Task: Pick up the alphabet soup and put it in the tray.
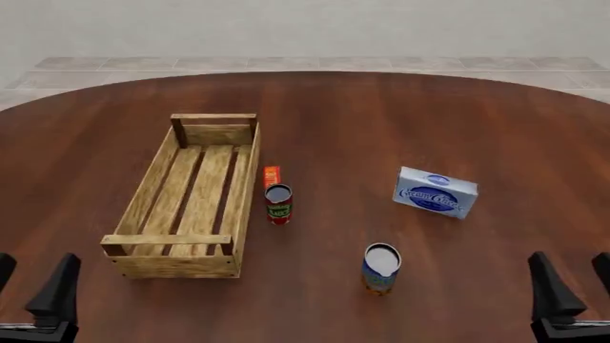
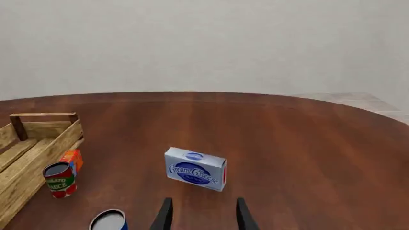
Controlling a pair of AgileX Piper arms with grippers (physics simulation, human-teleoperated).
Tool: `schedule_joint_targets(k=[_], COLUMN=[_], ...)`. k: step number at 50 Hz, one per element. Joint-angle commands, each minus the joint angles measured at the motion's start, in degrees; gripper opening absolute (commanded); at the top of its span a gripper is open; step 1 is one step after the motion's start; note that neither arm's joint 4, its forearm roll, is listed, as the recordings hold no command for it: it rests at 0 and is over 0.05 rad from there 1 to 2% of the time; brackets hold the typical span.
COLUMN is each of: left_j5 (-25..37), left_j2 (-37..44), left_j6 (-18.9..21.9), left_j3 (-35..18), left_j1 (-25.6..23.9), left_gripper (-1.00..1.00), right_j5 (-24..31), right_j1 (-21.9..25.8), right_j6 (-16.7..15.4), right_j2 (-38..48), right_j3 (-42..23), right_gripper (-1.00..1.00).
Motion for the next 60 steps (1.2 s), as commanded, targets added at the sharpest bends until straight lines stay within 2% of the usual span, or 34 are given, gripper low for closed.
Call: schedule_joint_targets(k=[1, 12, 15, 18, 23, 31, 32, 41, 44, 49, 54, 60], left_j5=[0.0, 0.0, 0.0, 0.0, 0.0, 0.0, 0.0, 0.0, 0.0, 0.0, 0.0, 0.0], left_j2=[0.0, 0.0, 0.0, 0.0, 0.0, 0.0, 0.0, 0.0, 0.0, 0.0, 0.0, 0.0], left_j6=[0.0, 0.0, 0.0, 0.0, 0.0, 0.0, 0.0, 0.0, 0.0, 0.0, 0.0, 0.0], left_j3=[0.0, 0.0, 0.0, 0.0, 0.0, 0.0, 0.0, 0.0, 0.0, 0.0, 0.0, 0.0], left_j1=[0.0, 0.0, 0.0, 0.0, 0.0, 0.0, 0.0, 0.0, 0.0, 0.0, 0.0, 0.0], left_gripper=[1.0, 1.0, 1.0, 1.0, 1.0, 1.0, 1.0, 1.0, 1.0, 1.0, 1.0, 1.0], right_j5=[-0.3, 1.0, 1.5, 2.0, 3.3, 4.7, 4.8, 5.4, 6.3, 6.6, 5.5, 7.3], right_j1=[0.3, 0.7, 3.6, 6.6, 11.7, 14.7, 15.4, 16.9, 19.1, 20.9, 21.7, 23.2], right_j6=[0.5, 0.2, -0.6, -2.8, -2.2, -4.9, -6.3, -7.8, -7.6, -9.4, -9.7, -11.3], right_j2=[0.8, 1.1, 2.5, 4.6, 7.6, 10.1, 10.4, 12.3, 13.7, 15.3, 17.9, 19.1], right_j3=[-0.6, -1.7, -2.4, -3.8, -7.0, -10.4, -10.5, -11.6, -12.4, -13.3, -13.3, -14.7], right_gripper=[1.0, 1.0, 1.0, 1.0, 1.0, 1.0, 1.0, 1.0, 1.0, 1.0, 1.0, 1.0])
